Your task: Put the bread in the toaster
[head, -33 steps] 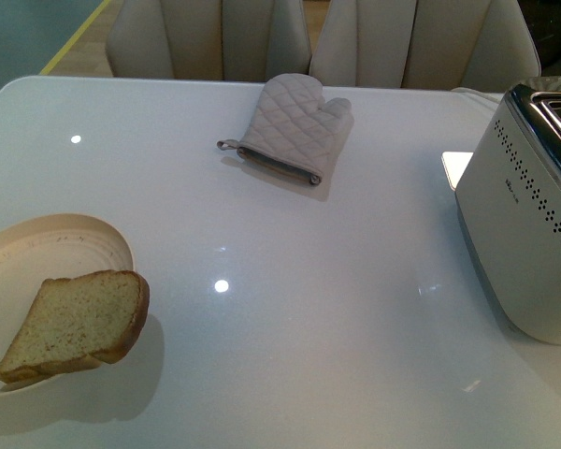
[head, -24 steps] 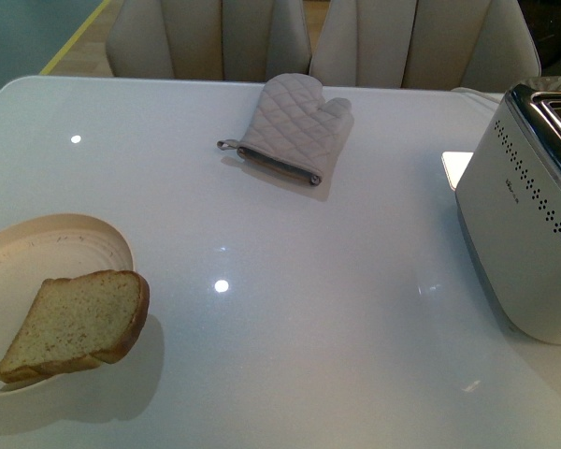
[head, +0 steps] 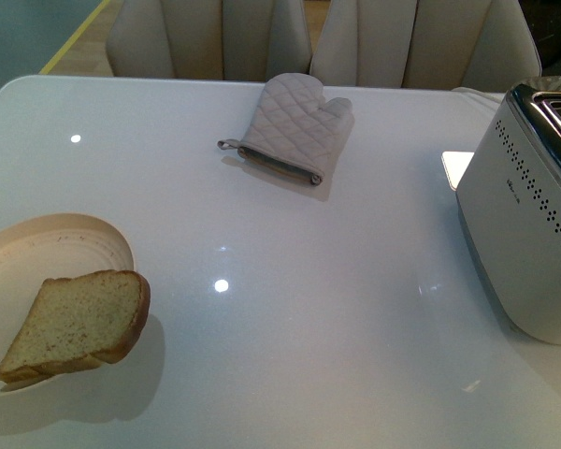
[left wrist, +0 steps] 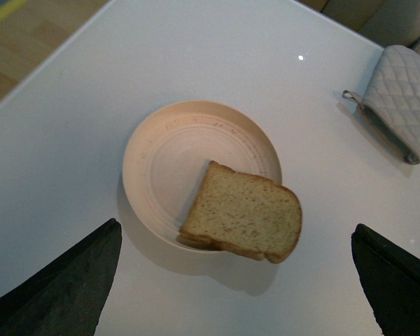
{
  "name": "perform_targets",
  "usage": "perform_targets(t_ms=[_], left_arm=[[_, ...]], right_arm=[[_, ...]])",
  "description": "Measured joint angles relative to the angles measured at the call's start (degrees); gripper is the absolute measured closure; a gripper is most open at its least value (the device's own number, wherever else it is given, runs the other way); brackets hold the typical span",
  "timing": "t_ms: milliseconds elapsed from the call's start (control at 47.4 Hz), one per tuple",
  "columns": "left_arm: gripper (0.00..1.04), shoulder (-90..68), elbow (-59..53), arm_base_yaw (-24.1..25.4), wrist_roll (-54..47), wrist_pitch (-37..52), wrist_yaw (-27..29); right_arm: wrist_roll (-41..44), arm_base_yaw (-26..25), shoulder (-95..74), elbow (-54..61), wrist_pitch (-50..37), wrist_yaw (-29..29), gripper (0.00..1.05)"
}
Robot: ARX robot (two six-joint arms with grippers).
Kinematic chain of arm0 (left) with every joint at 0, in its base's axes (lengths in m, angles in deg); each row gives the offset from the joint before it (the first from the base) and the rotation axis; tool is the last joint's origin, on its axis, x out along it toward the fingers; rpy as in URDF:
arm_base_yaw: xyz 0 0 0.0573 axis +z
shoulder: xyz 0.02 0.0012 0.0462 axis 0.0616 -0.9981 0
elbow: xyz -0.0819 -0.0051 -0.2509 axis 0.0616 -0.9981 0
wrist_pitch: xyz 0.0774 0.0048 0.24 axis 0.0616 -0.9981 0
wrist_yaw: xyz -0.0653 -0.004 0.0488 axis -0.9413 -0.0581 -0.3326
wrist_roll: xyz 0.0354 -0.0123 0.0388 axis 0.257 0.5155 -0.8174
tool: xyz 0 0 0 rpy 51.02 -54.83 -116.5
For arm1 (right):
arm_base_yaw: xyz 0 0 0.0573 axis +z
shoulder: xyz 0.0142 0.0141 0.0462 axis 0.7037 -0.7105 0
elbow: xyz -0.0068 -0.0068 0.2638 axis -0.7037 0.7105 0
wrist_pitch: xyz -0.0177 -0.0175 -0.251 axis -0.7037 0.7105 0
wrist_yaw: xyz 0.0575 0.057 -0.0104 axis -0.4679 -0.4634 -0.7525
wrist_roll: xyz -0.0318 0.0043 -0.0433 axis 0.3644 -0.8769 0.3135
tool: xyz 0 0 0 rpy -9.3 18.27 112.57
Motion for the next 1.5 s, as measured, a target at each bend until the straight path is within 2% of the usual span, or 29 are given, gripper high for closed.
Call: perform_targets(t_ms=[63, 169, 274, 443, 739, 1076, 1372, 1414, 1498], left_arm=[[0.07, -6.62, 2.38, 2.38, 0.83, 4.79, -1.46], [0.07, -23.98, 6.73, 7.93, 1.36, 18.53, -5.35], [0.07, -41.44, 10.21, 12.09, 1.55, 29.68, -6.88], [0.07, -59.3, 13.94, 16.61, 0.33, 39.6, -7.96], [0.07, -79.23, 17.73, 22.75, -7.74, 47.65, -8.74], [0.07, -92.26, 20.83, 22.95, -17.33, 50.1, -10.43], [0.07, -98.49, 23.3, 22.82, -19.41, 50.66, -9.49], [0.09, -99.1, 23.63, 22.67, -19.5, 50.66, -9.4], [0.23, -100.3, 24.33, 22.08, -19.5, 50.62, -9.44]], right_arm=[[0.0, 0.0, 0.0, 0.0, 0.0, 0.02, 0.09], [0.0, 0.0, 0.0, 0.0, 0.0, 0.02, 0.09], [0.0, 0.0, 0.0, 0.0, 0.0, 0.02, 0.09], [0.0, 0.0, 0.0, 0.0, 0.0, 0.02, 0.09], [0.02, 0.0, 0.0, 0.0, 0.0, 0.02, 0.09], [0.0, 0.0, 0.0, 0.0, 0.0, 0.02, 0.09], [0.0, 0.0, 0.0, 0.0, 0.0, 0.02, 0.09], [0.0, 0.0, 0.0, 0.0, 0.0, 0.02, 0.09], [0.0, 0.0, 0.0, 0.0, 0.0, 0.02, 0.09]])
